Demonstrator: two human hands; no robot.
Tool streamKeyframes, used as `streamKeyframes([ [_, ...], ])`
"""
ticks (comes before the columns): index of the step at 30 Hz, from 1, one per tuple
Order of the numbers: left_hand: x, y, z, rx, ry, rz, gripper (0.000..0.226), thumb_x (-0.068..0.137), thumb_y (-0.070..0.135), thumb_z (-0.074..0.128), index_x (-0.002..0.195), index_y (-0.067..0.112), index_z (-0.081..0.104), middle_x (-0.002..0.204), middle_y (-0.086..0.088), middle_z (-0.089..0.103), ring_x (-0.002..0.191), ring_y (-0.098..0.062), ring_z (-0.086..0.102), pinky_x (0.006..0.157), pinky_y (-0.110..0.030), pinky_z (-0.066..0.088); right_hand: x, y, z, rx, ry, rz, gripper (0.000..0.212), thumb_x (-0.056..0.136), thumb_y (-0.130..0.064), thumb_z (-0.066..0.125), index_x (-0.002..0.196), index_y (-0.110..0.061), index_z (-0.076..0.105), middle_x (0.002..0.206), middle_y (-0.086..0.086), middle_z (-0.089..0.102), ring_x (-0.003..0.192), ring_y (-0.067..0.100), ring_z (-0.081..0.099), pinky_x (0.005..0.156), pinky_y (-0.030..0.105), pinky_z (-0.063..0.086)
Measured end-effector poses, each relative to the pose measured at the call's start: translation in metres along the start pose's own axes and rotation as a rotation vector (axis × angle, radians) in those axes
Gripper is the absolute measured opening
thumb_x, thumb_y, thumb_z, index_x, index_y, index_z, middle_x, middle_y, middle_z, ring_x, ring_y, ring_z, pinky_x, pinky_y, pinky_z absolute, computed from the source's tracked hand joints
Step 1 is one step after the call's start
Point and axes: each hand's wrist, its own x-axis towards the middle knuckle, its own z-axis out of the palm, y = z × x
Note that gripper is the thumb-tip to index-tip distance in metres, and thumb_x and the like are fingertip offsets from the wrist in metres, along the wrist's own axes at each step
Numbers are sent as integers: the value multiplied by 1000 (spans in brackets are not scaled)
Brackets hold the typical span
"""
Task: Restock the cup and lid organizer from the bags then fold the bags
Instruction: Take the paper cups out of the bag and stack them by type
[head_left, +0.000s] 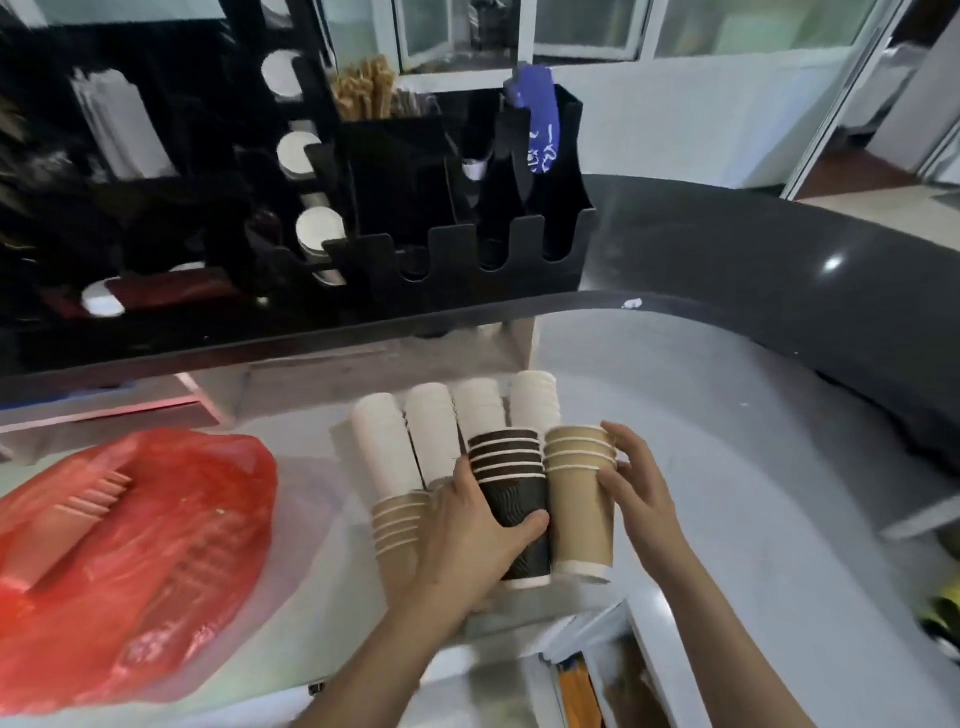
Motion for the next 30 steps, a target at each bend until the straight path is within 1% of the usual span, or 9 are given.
streamKeyframes([
  [3, -11, 6, 23, 170, -9, -4, 118, 62, 88, 54, 154, 21, 23, 140, -5, 58, 132, -30, 48, 109, -45, 40, -14, 26, -14, -10, -6, 46, 47, 95, -39, 59, 141, -41, 52, 140, -18, 56, 115, 14, 63, 95, 31, 50],
  [7, -16, 9, 45, 398, -25, 11, 115, 73, 88, 47, 159, 20, 14, 150, -8, 48, 139, -31, 36, 115, -49, 28, -23, 50, -21, -63, -30, 97, 42, 99, -35, 62, 139, -46, 52, 142, -21, 52, 116, 7, 59, 84, 15, 50],
  [9, -16, 3, 53, 513, -28, 27, 106, 81, 85, 40, 161, 22, 12, 155, -9, 41, 144, -33, 28, 117, -58, 21, -22, 65, -19, -122, -56, 106, 47, 101, -23, 65, 137, -49, 50, 142, -24, 47, 122, 5, 55, 88, 20, 51],
  [12, -13, -14, 64, 602, -85, -18, 90, 86, 80, 38, 161, 35, 14, 164, -11, 17, 153, -38, 2, 108, -81, 5, -18, 86, -14, -246, -93, 103, 55, 97, -23, 70, 140, -49, 48, 138, -34, 43, 126, -7, 48, 104, 39, 52],
  [14, -12, -23, 70, 538, -116, -93, 87, 87, 78, 41, 159, 43, 9, 164, -8, 1, 152, -40, -8, 103, -86, 10, -15, 93, -11, -283, -112, 83, 55, 97, -27, 71, 142, -48, 48, 137, -38, 42, 126, -11, 46, 107, 42, 51],
  [16, -12, -26, 73, 497, -123, -125, 86, 87, 77, 44, 159, 44, 9, 164, -8, -4, 152, -39, -7, 102, -87, 14, -12, 92, -10, -312, -129, 66, 56, 97, -32, 70, 145, -49, 45, 139, -40, 41, 127, -8, 48, 106, 42, 52],
  [19, -13, -24, 75, 497, -116, -120, 84, 89, 73, 46, 159, 41, 13, 165, -8, -4, 151, -38, -2, 103, -86, 14, -12, 93, -9, -337, -125, 75, 62, 98, -38, 69, 152, -45, 39, 145, -29, 43, 130, 2, 49, 108, 41, 50],
  [22, -12, -24, 75, 493, -125, -125, 83, 90, 70, 47, 160, 40, 13, 166, -9, -3, 152, -38, -1, 103, -86, 14, -11, 96, -8, -368, -113, 52, 58, 98, -38, 69, 151, -38, 44, 148, -20, 47, 132, 4, 49, 110, 41, 49],
  [30, -12, -23, 72, 495, -167, -122, 80, 93, 66, 48, 159, 40, 12, 167, -10, -4, 153, -39, -3, 104, -86, 14, -10, 90, -6, -450, -76, 76, 52, 99, -42, 66, 147, -38, 50, 148, -18, 54, 133, 10, 54, 108, 34, 45],
])
